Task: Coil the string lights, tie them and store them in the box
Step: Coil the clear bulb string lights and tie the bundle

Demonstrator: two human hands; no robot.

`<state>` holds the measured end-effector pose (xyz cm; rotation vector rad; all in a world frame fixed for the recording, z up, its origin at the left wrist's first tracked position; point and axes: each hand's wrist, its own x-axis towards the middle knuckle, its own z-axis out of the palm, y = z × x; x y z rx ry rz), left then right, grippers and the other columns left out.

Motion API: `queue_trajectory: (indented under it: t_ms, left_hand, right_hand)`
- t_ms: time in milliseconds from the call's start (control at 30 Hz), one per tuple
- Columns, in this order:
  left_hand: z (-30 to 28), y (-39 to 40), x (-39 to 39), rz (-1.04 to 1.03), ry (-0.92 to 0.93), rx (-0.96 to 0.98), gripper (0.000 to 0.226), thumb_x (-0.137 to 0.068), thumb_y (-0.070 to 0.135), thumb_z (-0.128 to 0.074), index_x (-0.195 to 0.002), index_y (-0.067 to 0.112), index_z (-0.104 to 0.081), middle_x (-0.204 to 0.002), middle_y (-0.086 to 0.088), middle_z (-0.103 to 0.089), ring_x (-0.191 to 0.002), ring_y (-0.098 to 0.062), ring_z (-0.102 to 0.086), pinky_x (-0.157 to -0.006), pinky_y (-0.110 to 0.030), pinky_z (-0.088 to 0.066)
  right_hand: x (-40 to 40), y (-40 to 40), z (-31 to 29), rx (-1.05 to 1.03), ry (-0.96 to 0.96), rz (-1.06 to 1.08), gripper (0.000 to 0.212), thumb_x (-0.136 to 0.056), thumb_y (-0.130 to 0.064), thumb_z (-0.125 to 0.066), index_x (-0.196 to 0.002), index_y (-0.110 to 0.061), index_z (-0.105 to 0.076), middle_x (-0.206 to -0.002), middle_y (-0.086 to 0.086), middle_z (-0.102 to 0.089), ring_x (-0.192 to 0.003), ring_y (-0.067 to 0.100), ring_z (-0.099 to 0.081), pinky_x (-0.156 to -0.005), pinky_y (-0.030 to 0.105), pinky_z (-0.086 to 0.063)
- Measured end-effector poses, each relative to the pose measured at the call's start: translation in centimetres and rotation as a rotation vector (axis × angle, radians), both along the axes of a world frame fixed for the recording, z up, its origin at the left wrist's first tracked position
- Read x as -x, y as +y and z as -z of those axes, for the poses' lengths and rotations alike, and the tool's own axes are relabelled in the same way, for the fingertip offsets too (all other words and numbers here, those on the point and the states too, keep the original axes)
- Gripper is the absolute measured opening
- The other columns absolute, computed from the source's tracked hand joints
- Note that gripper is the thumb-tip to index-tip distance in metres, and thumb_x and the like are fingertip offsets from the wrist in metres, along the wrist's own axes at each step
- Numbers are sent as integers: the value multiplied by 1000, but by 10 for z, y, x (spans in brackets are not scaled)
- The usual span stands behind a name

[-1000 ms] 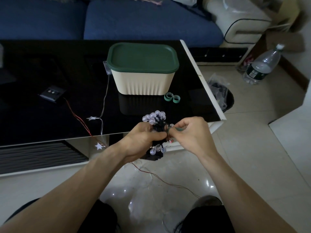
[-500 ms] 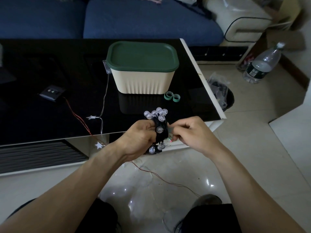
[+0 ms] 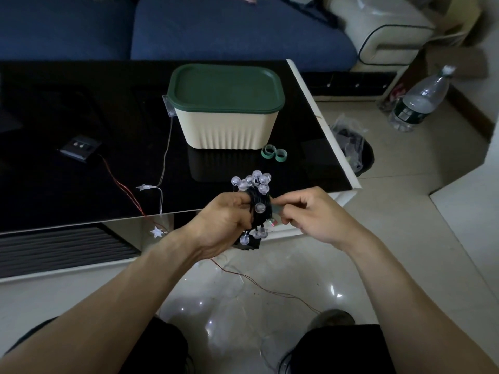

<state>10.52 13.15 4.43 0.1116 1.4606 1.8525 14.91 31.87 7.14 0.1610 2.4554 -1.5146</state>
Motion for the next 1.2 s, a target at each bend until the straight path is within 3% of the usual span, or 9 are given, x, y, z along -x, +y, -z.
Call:
queue_trajectory:
  t_ms: [67,167,300,433,533,600,767,1067,1200]
  left_hand:
    - [4,2,2,-16,25,5,60,-58,-10,-42,-115,-25,-48,-110,-38,-57,-106,-43,-56,-99,-43,-45]
    - [5,6,-1,21,50,46,55,-54,-8,-45,-107,-21,-48,-104,-25,-53,-102,-36,-51,-93,-46,-39]
    - [6,2,-1,52,98,79,57,-51,-7,-48,-105,-24,-46,-99,-18,-52,-102,-33,-51,-92,-42,-37]
    - [2,-4,0,36,110,75,71,-49,-10,-48,-120,-19,-46,-108,-19,-52,-110,-35,-52,-96,-40,-38]
    - [-3,-4,-2,45,122,98,71,-49,-11,-47,-119,-14,-49,-102,-21,-56,-99,-38,-56,-85,-34,-46]
    - [-4,-3,-2,55,129,115,66,-48,-10,-47,-114,-17,-48,-95,-18,-54,-92,-35,-51,-76,-34,-43]
    - [-7,-5,-5,33,110,82,65,-49,-9,-48,-114,-19,-47,-101,-21,-53,-98,-34,-47,-83,-47,-32]
    - [-13,-9,-11,85,137,56,69,-46,-10,-47,-115,-18,-47,-90,-19,-48,-83,-33,-42,-74,-45,-30]
    - [-16,-7,-13,117,115,46,59,-43,-2,-53,-98,-23,-47,-93,-20,-49,-86,-33,-42,-73,-44,-28]
  right_hand:
    - [-1,-9,4,116,-29,123,28,-94,-6,-61,-104,-27,-77,-64,-5,-67,-53,15,-38,-47,23,-28]
    - [0,-21,9,290,-150,243,14,-95,-11,-64,-101,-13,-77,-65,-1,-63,-53,10,-40,-46,21,-27]
    - [2,-21,10,378,-303,230,20,-98,-12,-57,-103,-7,-75,-67,1,-54,-54,9,-37,-45,21,-19]
    - [1,-20,11,527,-362,209,27,-95,-1,-50,-112,-5,-70,-68,3,-51,-53,10,-39,-46,23,-17]
    - [-1,-22,9,401,-273,184,31,-95,0,-48,-114,-15,-68,-66,1,-53,-54,11,-39,-43,21,-23]
    - [-4,-23,9,242,-157,129,31,-96,-2,-50,-111,-19,-70,-61,-6,-54,-53,8,-41,-45,20,-28]
    - [-6,-24,14,314,-131,32,43,-93,-3,-58,-105,-41,-74,-60,-6,-36,-58,13,-32,-52,29,-22]
    - [-4,-23,14,391,-181,-80,42,-84,5,-65,-114,-22,-74,-56,-8,-35,-53,13,-24,-49,27,-17]
    - [-4,-29,23,453,-231,2,40,-81,8,-67,-115,-15,-73,-60,-4,-39,-51,10,-25,-48,27,-14]
